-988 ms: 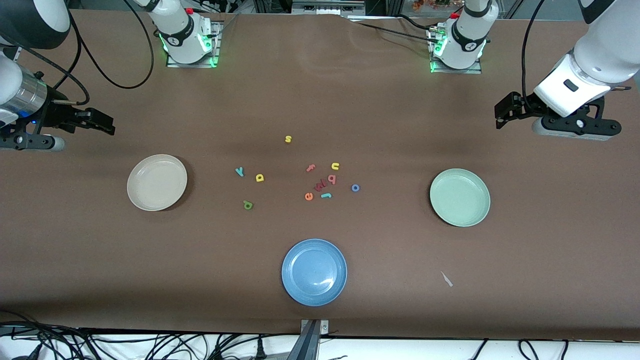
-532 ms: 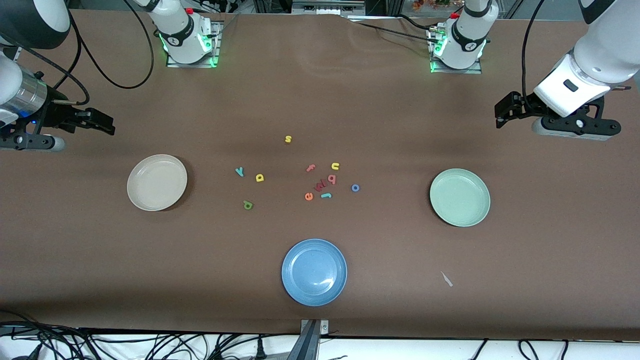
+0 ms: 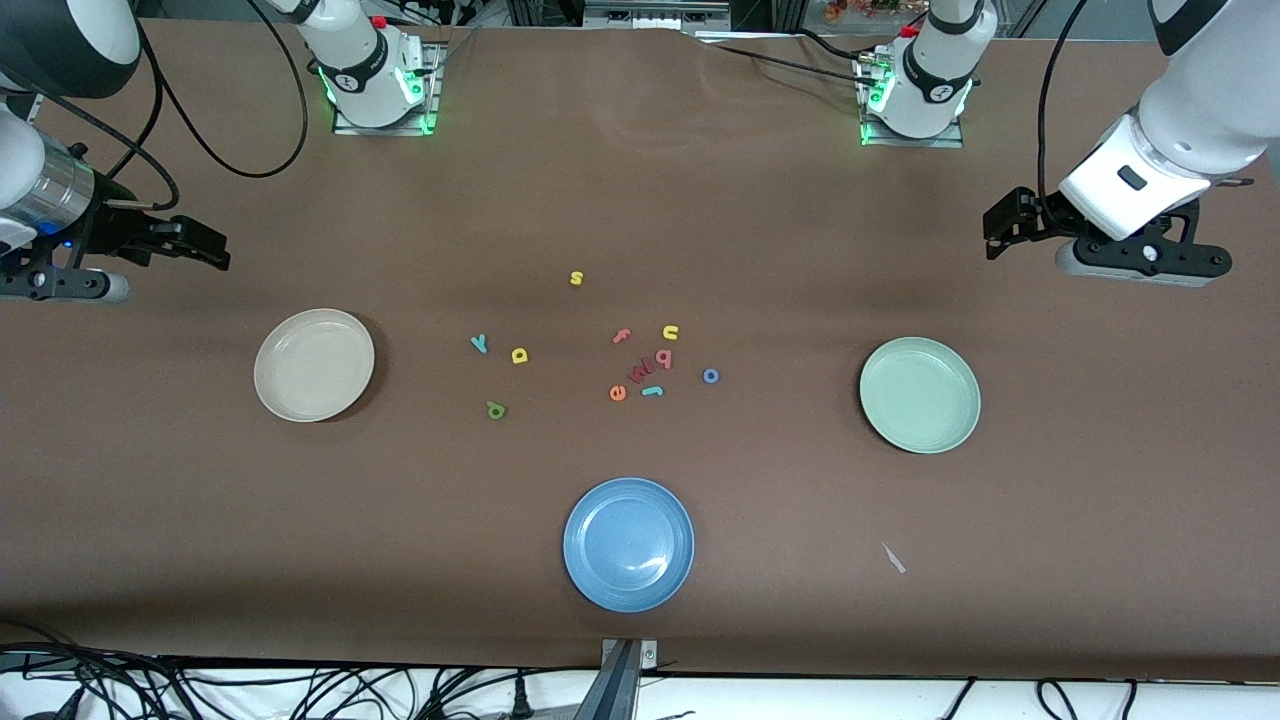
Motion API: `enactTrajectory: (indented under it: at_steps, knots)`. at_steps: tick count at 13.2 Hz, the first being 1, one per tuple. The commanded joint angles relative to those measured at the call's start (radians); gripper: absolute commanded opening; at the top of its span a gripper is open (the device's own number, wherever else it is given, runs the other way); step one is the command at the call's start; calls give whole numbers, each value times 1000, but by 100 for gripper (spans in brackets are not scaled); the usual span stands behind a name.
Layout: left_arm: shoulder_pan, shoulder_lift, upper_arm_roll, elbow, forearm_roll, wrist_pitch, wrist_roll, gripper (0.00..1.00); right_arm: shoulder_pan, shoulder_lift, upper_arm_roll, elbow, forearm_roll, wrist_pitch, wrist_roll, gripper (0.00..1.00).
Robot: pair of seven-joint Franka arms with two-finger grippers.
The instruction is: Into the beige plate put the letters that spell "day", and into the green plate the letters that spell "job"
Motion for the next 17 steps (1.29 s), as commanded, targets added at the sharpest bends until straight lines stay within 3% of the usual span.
enactTrajectory:
  at_steps: [1,14,17]
  knots:
    - [-4,21,-3,42,4,-25,-8,100,-1,1,0,15,18,-20,9,100]
    - [-4,30,-3,40,-2,-49,-7,100,-1,13,1,17,18,-31,40,100]
    - [-46,59,-6,42,-2,-49,-17,100,-1,13,1,17,18,-31,40,100]
